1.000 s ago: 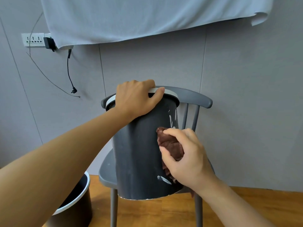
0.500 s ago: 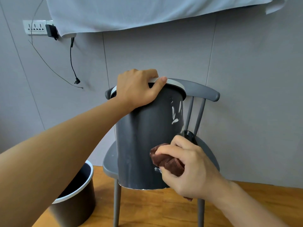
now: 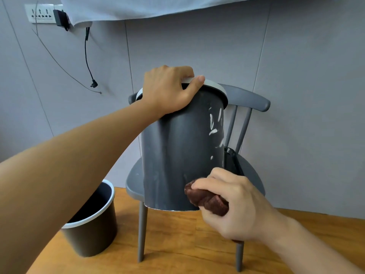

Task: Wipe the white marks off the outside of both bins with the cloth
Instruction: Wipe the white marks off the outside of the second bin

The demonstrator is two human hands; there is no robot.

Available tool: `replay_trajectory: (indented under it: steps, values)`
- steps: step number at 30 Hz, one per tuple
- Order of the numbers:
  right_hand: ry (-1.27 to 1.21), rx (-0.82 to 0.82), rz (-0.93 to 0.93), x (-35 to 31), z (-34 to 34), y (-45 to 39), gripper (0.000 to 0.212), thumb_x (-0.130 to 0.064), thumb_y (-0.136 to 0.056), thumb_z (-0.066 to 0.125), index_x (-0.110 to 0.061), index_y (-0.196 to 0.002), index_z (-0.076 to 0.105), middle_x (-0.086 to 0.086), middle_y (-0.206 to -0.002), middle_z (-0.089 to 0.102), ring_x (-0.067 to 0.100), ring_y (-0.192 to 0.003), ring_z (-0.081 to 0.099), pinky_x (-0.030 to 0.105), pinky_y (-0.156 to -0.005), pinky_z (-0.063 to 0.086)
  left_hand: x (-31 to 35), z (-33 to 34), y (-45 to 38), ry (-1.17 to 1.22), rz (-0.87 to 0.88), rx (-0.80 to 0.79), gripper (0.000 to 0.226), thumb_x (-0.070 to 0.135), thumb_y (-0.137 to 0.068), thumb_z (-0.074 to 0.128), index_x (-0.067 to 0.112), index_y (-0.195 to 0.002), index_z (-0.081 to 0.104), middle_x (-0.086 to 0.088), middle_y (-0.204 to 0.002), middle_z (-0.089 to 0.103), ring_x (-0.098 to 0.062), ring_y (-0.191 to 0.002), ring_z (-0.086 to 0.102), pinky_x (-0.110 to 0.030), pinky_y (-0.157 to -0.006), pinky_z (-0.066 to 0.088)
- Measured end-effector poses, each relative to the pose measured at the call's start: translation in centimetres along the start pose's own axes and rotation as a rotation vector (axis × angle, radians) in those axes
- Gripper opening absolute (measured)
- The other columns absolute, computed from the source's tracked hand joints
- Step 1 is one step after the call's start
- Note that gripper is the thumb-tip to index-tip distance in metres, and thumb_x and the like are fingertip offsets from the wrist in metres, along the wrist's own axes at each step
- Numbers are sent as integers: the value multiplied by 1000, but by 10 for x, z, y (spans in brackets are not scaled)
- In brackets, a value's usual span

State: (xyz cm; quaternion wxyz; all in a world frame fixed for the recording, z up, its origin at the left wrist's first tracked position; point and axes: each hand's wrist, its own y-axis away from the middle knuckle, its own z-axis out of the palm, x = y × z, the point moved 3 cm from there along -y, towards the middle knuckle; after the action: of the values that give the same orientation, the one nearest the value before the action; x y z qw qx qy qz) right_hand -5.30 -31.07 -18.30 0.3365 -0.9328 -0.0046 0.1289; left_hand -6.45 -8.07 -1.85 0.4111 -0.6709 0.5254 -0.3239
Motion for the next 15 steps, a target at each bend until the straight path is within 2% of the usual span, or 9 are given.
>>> replay_trajectory:
  steps: [5, 7, 12, 15]
  values:
    - [-24, 219, 84, 7, -15, -15, 36, -31, -87, 75, -31, -123, 72, -8, -98, 61, 9, -87, 64, 24, -71, 54, 4, 1, -2, -35, 11, -29, 49, 64, -94, 40, 24, -87, 67, 4, -54, 46, -26, -64, 50, -32, -58, 30]
    - [-24, 189, 111, 9, -14, -15, 39, -26, -86, 78, -29, -124, 72, -8, -98, 61, 9, -88, 63, 25, -72, 54, 6, 1, -3, -47, 13, -37, 50, 64, -94, 40, 23, -87, 67, 3, -55, 46, -27, -65, 50, -32, -58, 31]
    - [-40, -89, 37, -2, 0, 13, 38, -27, -83, 74, -39, -119, 69, -15, -92, 54, 10, -79, 62, 23, -63, 51, 8, -1, -4, -42, 21, -53, 47, 64, -95, 41, 24, -83, 63, 2, -55, 43, -29, -65, 49, -32, -58, 29]
    - [-76, 23, 53, -3, -7, 7, 35, -29, -85, 75, -36, -119, 72, -15, -95, 59, 8, -84, 64, 20, -69, 53, 12, -1, -4, -46, 23, -66, 48, 63, -95, 41, 22, -85, 64, 0, -58, 47, -29, -67, 51, -35, -61, 37]
